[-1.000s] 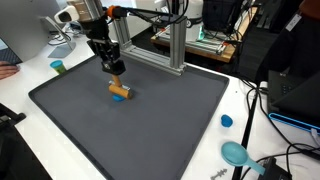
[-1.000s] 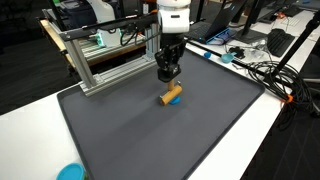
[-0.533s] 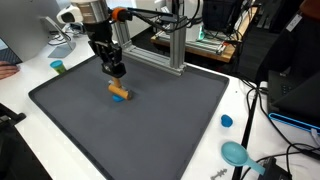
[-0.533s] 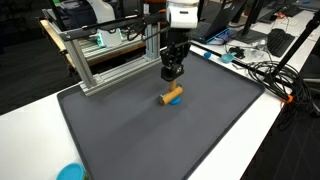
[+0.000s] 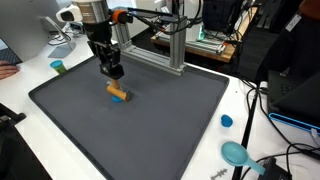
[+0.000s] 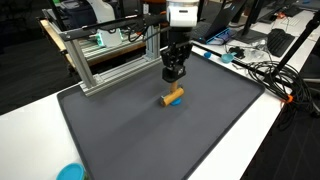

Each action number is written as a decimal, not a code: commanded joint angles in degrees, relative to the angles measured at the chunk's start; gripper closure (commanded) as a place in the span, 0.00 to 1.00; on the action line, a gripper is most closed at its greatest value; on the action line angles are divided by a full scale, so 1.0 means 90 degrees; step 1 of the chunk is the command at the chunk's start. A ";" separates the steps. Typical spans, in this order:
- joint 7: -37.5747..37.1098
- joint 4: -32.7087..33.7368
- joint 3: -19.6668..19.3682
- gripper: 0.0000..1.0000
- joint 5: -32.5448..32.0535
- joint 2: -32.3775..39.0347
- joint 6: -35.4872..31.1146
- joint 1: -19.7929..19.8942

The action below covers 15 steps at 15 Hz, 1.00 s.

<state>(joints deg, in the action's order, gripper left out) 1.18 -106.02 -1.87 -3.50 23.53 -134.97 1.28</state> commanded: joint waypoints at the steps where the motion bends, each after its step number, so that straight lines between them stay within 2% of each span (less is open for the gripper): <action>1: -0.0251 -0.0156 -0.0140 0.79 -0.0217 0.0288 -0.0834 -0.0043; 15: -0.0291 0.0042 -0.0070 0.79 0.0086 0.0409 -0.1470 0.0063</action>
<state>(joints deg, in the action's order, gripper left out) -0.84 -107.58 -2.19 -3.29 23.40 -142.45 1.43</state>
